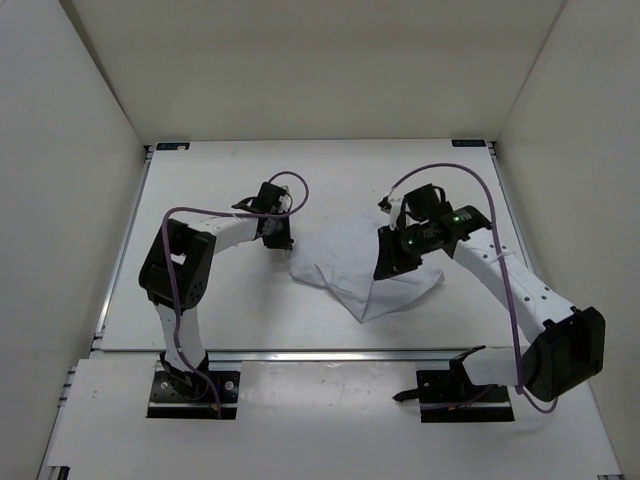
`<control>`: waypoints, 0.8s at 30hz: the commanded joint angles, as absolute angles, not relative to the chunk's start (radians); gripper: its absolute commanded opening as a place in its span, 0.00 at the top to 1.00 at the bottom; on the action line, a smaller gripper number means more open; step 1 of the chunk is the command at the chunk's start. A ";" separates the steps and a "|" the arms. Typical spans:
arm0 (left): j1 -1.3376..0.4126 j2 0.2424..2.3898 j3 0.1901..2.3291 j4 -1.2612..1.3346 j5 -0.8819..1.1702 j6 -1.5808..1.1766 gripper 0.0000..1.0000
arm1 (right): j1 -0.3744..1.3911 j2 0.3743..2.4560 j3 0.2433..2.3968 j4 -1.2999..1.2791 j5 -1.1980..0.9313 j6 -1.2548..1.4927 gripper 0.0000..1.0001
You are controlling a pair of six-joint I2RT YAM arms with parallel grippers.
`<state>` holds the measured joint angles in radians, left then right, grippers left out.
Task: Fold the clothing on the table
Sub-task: Flatten the skirt out
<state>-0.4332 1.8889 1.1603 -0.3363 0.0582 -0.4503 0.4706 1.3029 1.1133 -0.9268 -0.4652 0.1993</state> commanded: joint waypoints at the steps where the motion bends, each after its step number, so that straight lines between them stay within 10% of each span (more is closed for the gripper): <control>1: -0.434 1.934 1.204 -0.387 0.012 -0.411 0.81 | 0.430 1.252 1.236 -0.977 -0.503 0.190 0.81; 6: -0.420 1.921 1.213 -0.397 0.020 -0.417 0.71 | 0.377 1.321 1.226 -0.818 -0.445 0.160 0.39; 12: -0.402 1.841 1.171 -0.423 0.008 -0.428 0.41 | 0.276 1.506 1.255 -0.594 -0.405 0.089 0.37; 24: -0.388 1.821 1.077 -0.342 0.112 -0.540 0.42 | 0.195 1.935 1.624 -0.538 -0.488 -0.171 0.37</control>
<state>-0.3908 1.8217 1.1004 -0.3557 0.0662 -0.4965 0.1616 1.8614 1.5101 -0.5735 -0.4797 -0.0608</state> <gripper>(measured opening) 0.582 0.631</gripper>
